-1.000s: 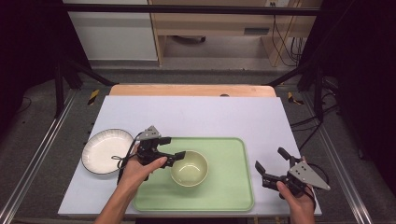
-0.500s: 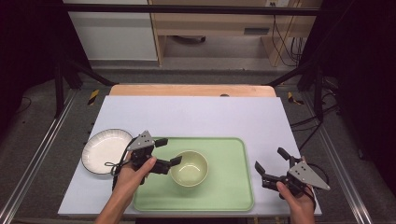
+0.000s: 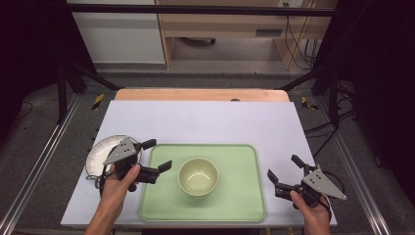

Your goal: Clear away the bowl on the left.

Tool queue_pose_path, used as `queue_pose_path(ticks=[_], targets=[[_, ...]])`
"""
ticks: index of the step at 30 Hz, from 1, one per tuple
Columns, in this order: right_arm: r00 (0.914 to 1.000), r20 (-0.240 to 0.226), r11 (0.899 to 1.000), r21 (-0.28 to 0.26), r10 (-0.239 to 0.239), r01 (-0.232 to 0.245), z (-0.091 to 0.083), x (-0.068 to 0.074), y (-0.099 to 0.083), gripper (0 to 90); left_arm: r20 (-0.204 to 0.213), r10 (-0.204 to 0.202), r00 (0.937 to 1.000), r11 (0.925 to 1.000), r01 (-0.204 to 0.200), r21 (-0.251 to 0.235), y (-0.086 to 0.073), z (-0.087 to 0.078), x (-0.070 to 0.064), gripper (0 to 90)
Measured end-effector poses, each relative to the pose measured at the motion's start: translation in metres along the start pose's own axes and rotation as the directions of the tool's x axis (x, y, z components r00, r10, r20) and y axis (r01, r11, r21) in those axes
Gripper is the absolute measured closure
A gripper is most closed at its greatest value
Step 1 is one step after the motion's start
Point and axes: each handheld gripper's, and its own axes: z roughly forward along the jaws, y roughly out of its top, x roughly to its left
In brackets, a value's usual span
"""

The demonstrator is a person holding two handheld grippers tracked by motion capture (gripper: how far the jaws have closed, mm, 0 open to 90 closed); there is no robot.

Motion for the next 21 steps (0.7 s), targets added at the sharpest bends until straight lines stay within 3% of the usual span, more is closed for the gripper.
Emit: queue_pose_path(ticks=[1, 6, 9, 10, 13, 18, 21], targets=[[1.0000, 0.000, 1.000, 0.000, 0.000, 0.000, 0.000, 0.000, 0.000, 4.4, 0.000, 0.000, 1.0000, 1.0000, 0.000, 0.000, 0.000, 0.000, 0.000, 3.4], [1.0000, -0.004, 1.000, 0.000, -0.001, 0.001, 0.001, 0.000, 0.000, 4.3, -0.079, 0.003, 0.9969, 0.9995, -0.006, -0.032, -0.006, -0.023, 0.020, 3.4], [1.0000, -0.003, 1.000, 0.001, -0.002, 0.002, 0.000, -0.001, 0.000, 4.3, -0.096, 0.000, 0.9954, 0.9992, -0.003, -0.039, -0.011, -0.030, 0.026, 3.4], [1.0000, 0.001, 1.000, -0.002, -0.001, 0.001, 0.000, -0.001, 0.000, 4.2, -0.120, -0.010, 0.9927, 0.9986, 0.004, -0.053, -0.016, -0.037, 0.032, 3.4], [1.0000, 0.003, 1.000, -0.006, -0.002, 0.002, 0.000, -0.002, 0.000, 4.2, -0.141, -0.012, 0.9900, 0.9978, 0.003, -0.066, -0.021, -0.045, 0.037, 3.4], [1.0000, 0.000, 1.000, -0.002, -0.005, 0.005, 0.000, -0.002, 0.000, 4.1, -0.202, 0.009, 0.9794, 0.9959, -0.027, -0.086, -0.034, -0.062, 0.045, 3.4], [1.0000, 0.001, 1.000, -0.002, -0.003, 0.003, -0.001, -0.001, 0.000, 4.1, -0.214, 0.018, 0.9767, 0.9953, -0.038, -0.089, -0.039, -0.067, 0.049, 3.1]])
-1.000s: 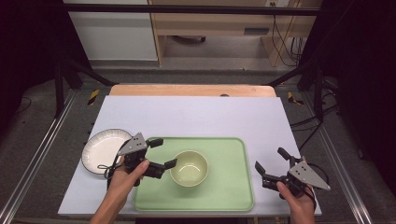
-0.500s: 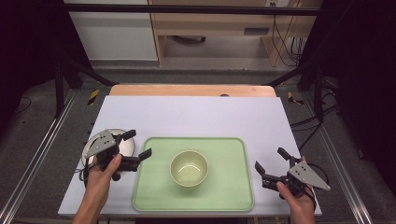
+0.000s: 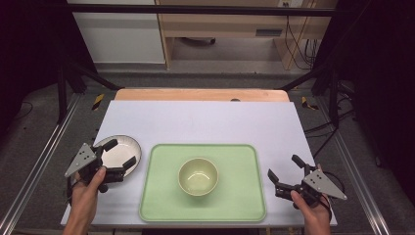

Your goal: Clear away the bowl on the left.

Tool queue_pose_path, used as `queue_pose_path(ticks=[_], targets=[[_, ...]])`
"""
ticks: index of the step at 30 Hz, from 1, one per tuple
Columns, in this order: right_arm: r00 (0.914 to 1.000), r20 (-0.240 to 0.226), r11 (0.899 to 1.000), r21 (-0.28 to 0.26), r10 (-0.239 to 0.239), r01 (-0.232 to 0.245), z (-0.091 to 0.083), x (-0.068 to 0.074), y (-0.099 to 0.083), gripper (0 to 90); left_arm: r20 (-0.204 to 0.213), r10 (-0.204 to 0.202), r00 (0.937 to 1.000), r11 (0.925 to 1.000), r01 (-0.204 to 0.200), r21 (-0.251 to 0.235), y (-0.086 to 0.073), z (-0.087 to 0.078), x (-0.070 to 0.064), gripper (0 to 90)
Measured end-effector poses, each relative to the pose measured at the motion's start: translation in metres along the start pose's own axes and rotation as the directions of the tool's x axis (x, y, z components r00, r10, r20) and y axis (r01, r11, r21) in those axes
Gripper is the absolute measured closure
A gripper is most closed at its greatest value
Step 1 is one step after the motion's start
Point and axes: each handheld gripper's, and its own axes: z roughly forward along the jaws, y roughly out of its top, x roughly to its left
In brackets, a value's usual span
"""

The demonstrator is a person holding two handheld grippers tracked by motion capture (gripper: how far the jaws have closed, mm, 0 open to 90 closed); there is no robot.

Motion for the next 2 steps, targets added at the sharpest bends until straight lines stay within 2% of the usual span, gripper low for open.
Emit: queue_pose_path(ticks=[2], targets=[[1.0000, 0.001, 1.000, -0.003, 0.000, 0.000, 0.0003, 0.0000, 0.0002, 4.1, -0.003, -0.004, 1.0000, 1.0000, 0.004, -0.002, -0.0013, -0.0007, 0.0030, 3.1]])
